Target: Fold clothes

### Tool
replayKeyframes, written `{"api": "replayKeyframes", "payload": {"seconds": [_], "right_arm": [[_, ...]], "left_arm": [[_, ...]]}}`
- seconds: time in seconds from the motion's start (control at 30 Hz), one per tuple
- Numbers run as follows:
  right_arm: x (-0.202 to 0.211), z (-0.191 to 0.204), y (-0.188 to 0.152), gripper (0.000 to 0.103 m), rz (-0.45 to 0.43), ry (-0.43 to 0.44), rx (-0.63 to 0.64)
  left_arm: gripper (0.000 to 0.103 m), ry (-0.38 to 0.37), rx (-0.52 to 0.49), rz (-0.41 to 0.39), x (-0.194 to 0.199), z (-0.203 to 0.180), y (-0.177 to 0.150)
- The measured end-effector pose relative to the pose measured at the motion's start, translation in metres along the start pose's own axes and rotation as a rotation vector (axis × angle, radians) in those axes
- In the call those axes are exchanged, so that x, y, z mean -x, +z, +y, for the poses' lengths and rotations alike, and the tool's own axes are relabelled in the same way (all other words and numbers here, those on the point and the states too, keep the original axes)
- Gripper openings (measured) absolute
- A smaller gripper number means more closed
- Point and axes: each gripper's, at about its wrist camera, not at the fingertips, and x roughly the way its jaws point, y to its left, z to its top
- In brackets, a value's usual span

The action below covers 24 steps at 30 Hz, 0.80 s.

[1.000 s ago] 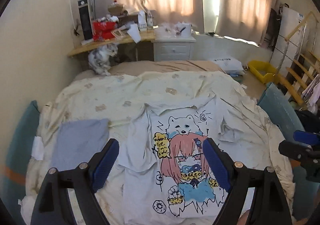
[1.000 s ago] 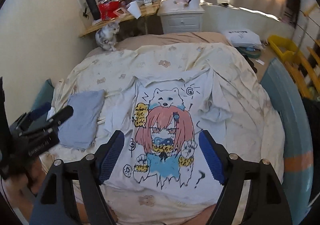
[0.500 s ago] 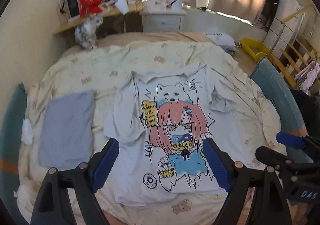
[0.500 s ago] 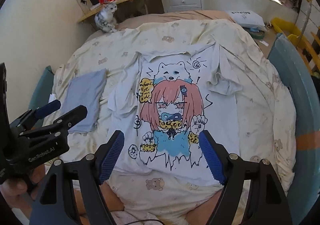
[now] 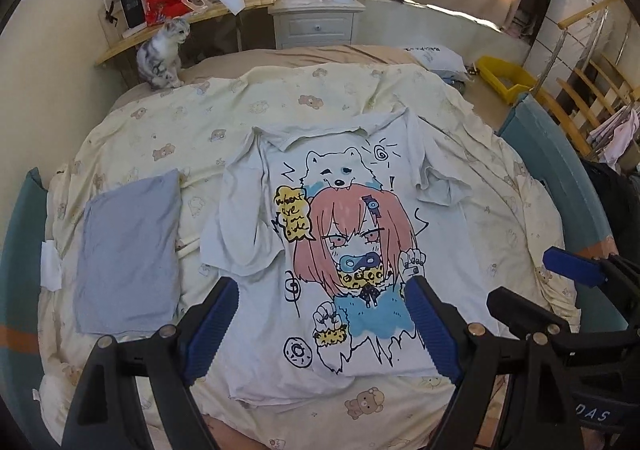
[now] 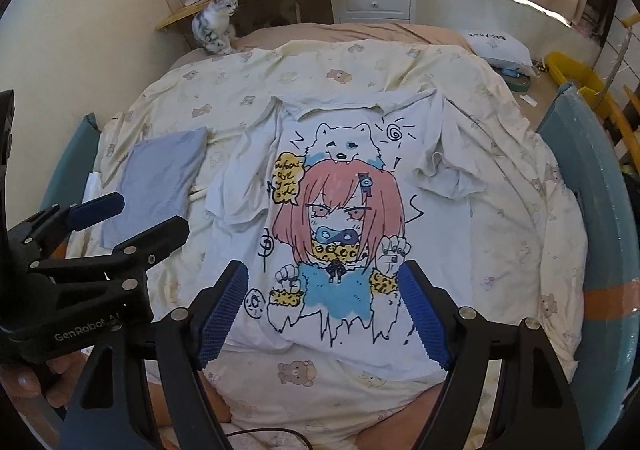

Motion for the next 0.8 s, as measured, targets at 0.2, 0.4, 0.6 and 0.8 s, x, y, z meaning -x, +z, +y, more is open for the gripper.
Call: {"api": "replayKeyframes", "payload": {"seconds": [0.2, 0.4, 0.6, 0.8], "right_arm": [[0.0, 0.001, 0.001, 0.081, -0.002, -0.017, 0.016], [0.0, 0.0, 0.002, 0.081, 0.003, -0.005, 0.025], [-0.006, -0.004, 0.003, 0.081, 0.017, 0.029, 0.093], [-0.038, -0.025, -0.024, 0.081, 0.138, 0.025, 0.445]], "left_arm": [[0.086, 0.003, 0.0, 0.005, -0.002, 0.0, 0.0], [0.086, 0.002, -0.005, 0.006, -0.001, 0.0, 0.0], [0.086, 0.006, -0.103, -0.078, -0.004, -0.003, 0.001], [0.086, -0.004, -0.415, 0.12, -0.079, 0.004, -0.032]]}}
